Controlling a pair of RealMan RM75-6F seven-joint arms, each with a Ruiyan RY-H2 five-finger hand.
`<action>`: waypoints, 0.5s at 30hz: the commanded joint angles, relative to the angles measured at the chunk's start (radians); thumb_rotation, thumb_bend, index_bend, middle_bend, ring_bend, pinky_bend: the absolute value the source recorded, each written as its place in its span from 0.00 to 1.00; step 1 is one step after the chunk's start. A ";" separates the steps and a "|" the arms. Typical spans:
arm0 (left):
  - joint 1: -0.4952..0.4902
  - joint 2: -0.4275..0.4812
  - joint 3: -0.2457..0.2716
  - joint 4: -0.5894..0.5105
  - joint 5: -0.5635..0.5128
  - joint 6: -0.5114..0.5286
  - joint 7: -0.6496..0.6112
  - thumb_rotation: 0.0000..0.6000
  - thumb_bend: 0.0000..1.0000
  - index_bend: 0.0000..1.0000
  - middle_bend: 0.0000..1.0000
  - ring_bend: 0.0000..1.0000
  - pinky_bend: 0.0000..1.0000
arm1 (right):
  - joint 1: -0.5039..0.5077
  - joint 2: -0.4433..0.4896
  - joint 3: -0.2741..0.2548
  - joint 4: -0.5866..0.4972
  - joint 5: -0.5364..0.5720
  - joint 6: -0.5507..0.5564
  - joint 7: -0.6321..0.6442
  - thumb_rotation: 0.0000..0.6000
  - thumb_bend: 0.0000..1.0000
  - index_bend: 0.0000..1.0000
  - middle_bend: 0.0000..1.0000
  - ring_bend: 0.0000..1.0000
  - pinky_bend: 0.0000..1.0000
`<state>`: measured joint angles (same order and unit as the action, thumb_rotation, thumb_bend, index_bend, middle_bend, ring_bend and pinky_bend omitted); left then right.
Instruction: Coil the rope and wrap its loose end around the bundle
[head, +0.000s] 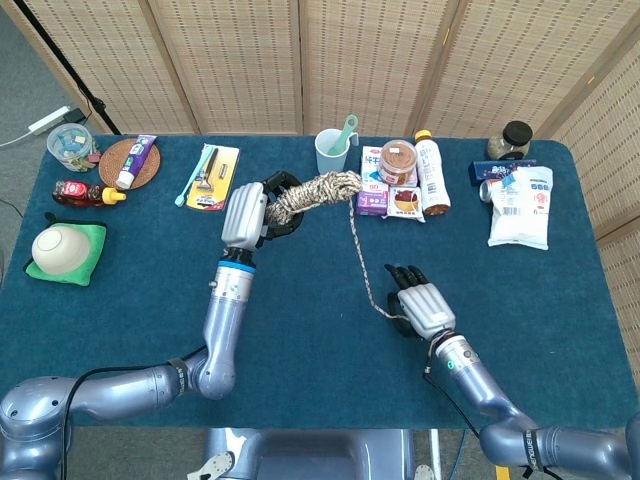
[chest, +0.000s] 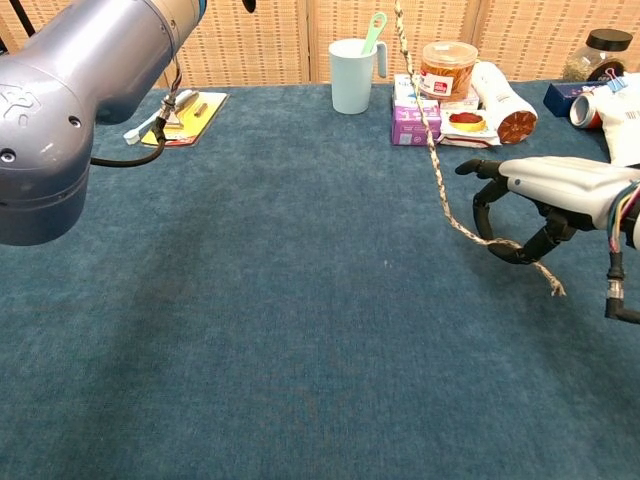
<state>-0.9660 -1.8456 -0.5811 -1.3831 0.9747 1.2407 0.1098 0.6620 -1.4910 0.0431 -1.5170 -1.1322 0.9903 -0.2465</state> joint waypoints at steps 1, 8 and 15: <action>-0.001 0.001 0.004 0.008 0.006 0.001 0.002 1.00 0.59 0.70 0.54 0.53 0.67 | -0.009 0.006 -0.009 -0.018 -0.010 -0.002 -0.006 1.00 0.53 0.74 0.00 0.00 0.00; -0.014 -0.028 0.039 0.082 0.020 -0.010 0.011 1.00 0.59 0.70 0.54 0.53 0.67 | -0.037 0.066 -0.037 -0.144 -0.111 0.044 -0.019 1.00 0.53 0.74 0.00 0.00 0.00; -0.033 -0.093 0.076 0.186 0.041 -0.019 0.009 1.00 0.59 0.70 0.54 0.53 0.67 | -0.051 0.137 -0.037 -0.284 -0.196 0.080 -0.025 1.00 0.53 0.74 0.00 0.00 0.00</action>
<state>-0.9925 -1.9249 -0.5138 -1.2135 1.0079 1.2237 0.1183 0.6169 -1.3740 0.0063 -1.7755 -1.3074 1.0581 -0.2688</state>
